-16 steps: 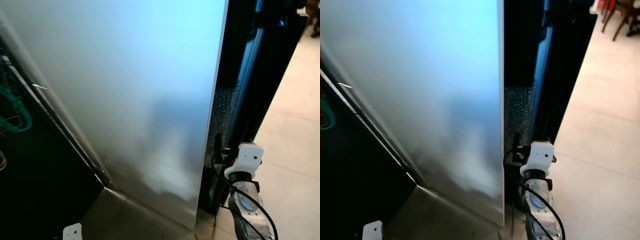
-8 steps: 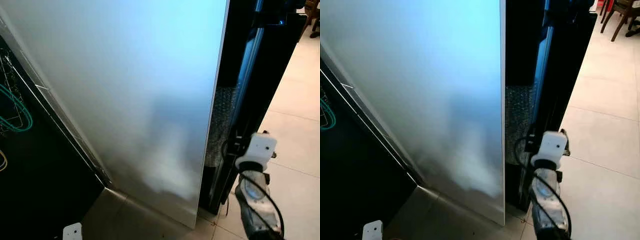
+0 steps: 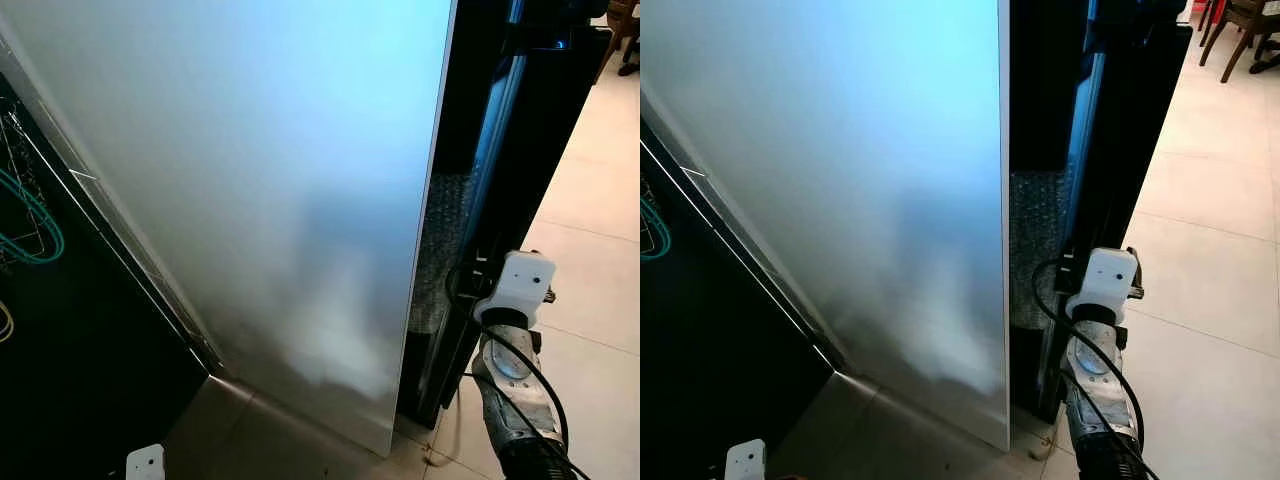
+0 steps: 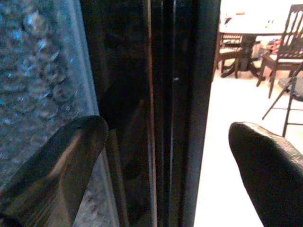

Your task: Restocking fridge

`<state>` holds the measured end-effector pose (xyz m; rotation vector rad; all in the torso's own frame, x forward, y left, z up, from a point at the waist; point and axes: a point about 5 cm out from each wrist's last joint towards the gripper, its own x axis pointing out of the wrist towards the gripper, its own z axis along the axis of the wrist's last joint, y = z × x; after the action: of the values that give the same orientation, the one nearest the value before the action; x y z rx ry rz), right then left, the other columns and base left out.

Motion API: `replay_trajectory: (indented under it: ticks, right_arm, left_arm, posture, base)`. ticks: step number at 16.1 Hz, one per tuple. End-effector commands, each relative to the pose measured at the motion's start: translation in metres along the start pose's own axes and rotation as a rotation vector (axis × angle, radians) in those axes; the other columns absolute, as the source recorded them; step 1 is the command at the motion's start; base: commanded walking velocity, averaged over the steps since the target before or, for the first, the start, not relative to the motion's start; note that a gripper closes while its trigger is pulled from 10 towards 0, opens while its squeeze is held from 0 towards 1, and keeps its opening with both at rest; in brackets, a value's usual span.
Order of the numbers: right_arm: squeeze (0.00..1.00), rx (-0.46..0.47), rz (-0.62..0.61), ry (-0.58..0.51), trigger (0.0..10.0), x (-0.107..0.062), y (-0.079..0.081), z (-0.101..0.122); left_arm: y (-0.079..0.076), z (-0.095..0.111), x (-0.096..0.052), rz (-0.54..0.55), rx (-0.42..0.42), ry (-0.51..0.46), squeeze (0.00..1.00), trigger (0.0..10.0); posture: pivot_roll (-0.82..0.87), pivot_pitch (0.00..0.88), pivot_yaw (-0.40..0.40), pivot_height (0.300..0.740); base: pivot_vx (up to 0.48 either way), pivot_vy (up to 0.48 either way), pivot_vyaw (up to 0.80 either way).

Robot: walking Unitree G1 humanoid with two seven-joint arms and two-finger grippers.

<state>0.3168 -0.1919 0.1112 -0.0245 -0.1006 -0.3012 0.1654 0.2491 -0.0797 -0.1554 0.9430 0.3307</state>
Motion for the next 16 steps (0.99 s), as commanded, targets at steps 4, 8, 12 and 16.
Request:
replay_trajectory:
  ticks: [4,8,12,16]
  right_arm:
    - [0.0,0.037,0.021,0.008,10.0,0.0079,0.0045,0.004]
    - [0.0,0.057,0.022,0.009,10.0,0.0097,0.0073,0.0043]
    - [0.0,0.063,0.023,0.009,10.0,0.0103,0.0073,0.004]
    - [0.0,0.064,0.024,0.009,10.0,0.0106,0.0073,0.0039]
  left_arm:
    - [0.0054,0.0037,-0.0002,0.01,0.016,-0.015,0.0,10.0]
    - [0.0048,0.0043,-0.0001,0.005,0.027,-0.016,0.0,10.0]
    - [0.0047,0.0043,-0.0001,0.005,0.028,-0.016,0.0,10.0]
    - [0.0047,0.0043,-0.0001,0.005,0.028,-0.016,0.0,10.0]
  posture:
    - [-0.27,0.0,0.13,0.74]
    - [-0.27,0.0,0.133,0.74]
    - [-0.27,0.0,0.133,0.74]
    - [-0.27,0.0,0.133,0.74]
  base:
    - [0.0,0.0,0.0]
    - [0.0,0.0,0.0]
    - [0.0,0.0,0.0]
    - [0.0,0.0,0.0]
